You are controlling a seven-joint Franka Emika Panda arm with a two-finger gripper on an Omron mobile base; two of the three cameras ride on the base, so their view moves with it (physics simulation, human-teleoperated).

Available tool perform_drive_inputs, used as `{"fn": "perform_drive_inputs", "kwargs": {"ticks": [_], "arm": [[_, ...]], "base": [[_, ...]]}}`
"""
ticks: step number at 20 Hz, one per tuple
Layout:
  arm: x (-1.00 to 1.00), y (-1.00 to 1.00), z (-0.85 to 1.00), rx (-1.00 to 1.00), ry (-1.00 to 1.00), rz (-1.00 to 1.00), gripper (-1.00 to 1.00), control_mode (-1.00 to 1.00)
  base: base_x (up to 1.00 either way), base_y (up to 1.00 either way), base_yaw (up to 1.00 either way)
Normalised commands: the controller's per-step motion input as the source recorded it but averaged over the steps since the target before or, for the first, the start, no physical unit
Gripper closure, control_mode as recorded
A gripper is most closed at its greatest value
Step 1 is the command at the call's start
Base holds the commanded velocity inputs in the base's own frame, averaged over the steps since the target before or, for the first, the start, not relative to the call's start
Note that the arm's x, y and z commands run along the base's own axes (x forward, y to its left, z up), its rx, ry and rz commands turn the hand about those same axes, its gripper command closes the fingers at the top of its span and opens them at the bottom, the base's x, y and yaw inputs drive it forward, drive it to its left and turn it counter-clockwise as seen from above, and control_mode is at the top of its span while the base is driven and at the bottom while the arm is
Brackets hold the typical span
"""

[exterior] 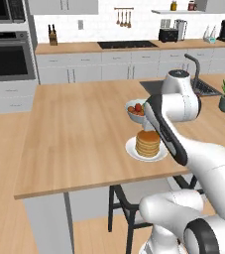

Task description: Take the strawberry from the fridge and place it on top of the pancake, located on the dining counter.

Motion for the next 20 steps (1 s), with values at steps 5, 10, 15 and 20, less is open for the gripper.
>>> {"fn": "perform_drive_inputs", "kwargs": {"ticks": [5,10,15,20], "arm": [[1.0,-0.38,-0.43,0.0,0.1,0.0,1.0,-1.0],[1.0,-0.19,-0.59,0.0,0.0,0.0,1.0,-1.0],[0.96,0.0,-0.5,0.0,0.0,0.0,1.0,-1.0],[0.42,0.0,-0.12,0.0,0.0,0.0,1.0,-1.0]], "base": [[0.0,0.0,0.0],[0.0,0.0,0.0],[0.0,0.0,0.0],[0.0,0.0,0.0]]}}
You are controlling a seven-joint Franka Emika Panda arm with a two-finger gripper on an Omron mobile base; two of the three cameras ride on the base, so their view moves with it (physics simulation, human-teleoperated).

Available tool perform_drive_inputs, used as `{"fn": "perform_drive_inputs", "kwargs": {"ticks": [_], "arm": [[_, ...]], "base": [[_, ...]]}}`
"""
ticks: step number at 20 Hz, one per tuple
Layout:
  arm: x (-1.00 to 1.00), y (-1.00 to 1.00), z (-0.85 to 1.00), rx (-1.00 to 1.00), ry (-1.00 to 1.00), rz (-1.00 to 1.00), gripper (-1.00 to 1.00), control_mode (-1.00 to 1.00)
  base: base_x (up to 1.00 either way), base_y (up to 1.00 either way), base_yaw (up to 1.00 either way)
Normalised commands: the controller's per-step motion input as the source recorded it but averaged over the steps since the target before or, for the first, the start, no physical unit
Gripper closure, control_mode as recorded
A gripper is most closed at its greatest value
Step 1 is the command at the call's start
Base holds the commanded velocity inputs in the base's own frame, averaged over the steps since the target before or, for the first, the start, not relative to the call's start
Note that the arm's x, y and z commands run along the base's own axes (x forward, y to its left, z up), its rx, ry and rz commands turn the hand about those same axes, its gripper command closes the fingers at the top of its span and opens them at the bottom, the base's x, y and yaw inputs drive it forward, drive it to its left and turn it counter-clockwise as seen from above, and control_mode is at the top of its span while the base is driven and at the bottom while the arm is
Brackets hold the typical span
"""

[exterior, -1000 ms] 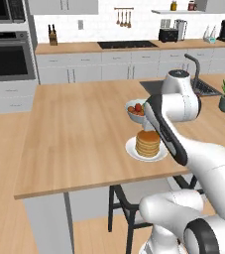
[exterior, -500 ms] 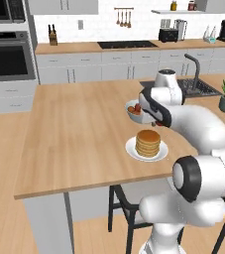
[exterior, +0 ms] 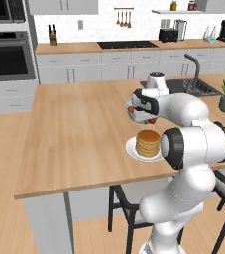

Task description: Take the strawberry from the fridge and place it on top of the pancake, located on the dining counter.

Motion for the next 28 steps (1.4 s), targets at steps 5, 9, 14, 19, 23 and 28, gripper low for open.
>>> {"fn": "perform_drive_inputs", "kwargs": {"ticks": [5,9,14,19,23,28], "arm": [[-0.56,-0.11,0.0,0.0,0.0,0.0,1.0,-1.0],[-0.57,0.0,-0.19,0.0,0.0,0.0,1.0,-1.0],[0.01,0.0,-0.17,0.0,0.01,0.01,1.0,-1.0],[0.01,0.03,-0.39,-0.01,0.04,0.0,1.0,-1.0],[0.19,0.0,-0.16,0.0,0.0,0.0,1.0,-1.0],[0.25,0.0,-0.03,0.0,0.0,0.01,1.0,-1.0]], "base": [[0.0,0.0,0.0],[0.0,0.0,0.0],[0.0,0.0,0.0],[0.0,0.0,0.0],[0.0,0.0,0.0],[0.0,0.0,0.0]]}}
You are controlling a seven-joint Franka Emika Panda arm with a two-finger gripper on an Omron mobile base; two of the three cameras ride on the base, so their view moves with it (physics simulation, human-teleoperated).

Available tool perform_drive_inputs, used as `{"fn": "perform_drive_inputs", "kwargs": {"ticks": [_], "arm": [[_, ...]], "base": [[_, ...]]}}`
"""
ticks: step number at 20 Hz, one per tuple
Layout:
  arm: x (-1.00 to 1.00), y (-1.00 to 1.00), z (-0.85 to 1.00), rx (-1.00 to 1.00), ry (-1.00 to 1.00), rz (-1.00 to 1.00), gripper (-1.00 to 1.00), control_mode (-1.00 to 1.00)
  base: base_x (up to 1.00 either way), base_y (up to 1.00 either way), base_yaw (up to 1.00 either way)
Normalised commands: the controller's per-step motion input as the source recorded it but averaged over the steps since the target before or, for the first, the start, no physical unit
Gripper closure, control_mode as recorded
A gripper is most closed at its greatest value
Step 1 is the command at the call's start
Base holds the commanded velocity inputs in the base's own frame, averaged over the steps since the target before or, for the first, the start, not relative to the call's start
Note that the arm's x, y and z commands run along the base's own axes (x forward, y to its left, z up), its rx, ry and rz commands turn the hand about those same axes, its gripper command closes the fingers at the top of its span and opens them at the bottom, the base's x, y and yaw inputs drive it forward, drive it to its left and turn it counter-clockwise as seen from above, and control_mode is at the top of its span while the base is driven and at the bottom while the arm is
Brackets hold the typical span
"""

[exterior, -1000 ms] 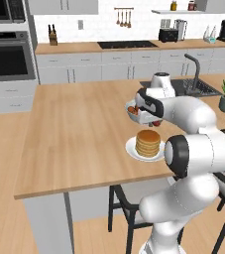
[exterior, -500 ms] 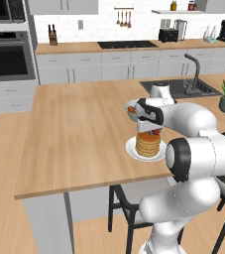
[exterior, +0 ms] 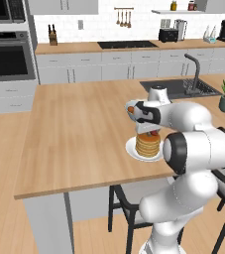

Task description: Take the strawberry from the fridge and place it on top of the pancake, located on the dining counter.

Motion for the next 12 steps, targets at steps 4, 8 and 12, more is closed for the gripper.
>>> {"fn": "perform_drive_inputs", "kwargs": {"ticks": [4,8,12], "arm": [[0.03,0.0,-0.22,0.0,0.0,0.0,1.0,-1.0],[0.0,0.0,-0.24,0.0,0.01,0.0,1.0,-1.0],[0.0,0.0,-0.24,0.0,0.04,0.0,1.0,-1.0]], "base": [[0.0,0.0,0.0],[0.0,0.0,0.0],[0.0,0.0,0.0]]}}
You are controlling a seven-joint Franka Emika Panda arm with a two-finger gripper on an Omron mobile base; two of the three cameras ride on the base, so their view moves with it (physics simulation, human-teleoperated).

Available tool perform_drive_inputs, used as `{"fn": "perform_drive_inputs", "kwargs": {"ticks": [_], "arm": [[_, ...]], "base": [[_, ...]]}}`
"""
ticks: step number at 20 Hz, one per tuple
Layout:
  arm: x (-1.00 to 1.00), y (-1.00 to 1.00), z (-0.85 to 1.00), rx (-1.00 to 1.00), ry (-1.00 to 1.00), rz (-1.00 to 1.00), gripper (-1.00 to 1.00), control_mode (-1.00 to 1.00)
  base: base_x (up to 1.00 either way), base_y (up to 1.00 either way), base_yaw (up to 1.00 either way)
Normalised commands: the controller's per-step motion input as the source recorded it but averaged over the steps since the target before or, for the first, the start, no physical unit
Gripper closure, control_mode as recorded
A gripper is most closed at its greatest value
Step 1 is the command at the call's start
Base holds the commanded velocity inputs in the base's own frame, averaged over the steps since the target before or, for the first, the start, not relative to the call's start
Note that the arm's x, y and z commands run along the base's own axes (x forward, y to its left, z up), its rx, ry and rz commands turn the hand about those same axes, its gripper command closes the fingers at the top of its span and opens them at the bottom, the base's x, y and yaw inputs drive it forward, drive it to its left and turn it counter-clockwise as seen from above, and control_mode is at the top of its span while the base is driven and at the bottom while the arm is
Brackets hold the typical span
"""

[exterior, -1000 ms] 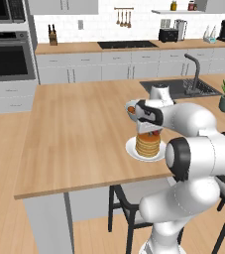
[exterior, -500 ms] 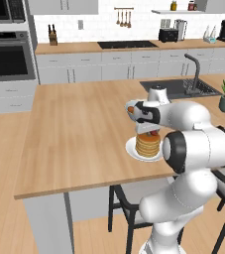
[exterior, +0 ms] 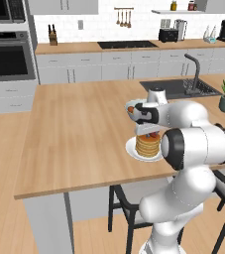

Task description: Take the strawberry from the fridge and place it on top of the pancake, located on the dining counter.

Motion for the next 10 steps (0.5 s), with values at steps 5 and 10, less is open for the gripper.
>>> {"fn": "perform_drive_inputs", "kwargs": {"ticks": [5,10], "arm": [[0.0,0.0,-0.28,0.0,0.06,0.0,-1.0,-1.0],[0.0,0.0,-0.12,0.0,0.01,0.0,-1.0,-1.0]], "base": [[0.0,0.0,0.0],[0.0,0.0,0.0]]}}
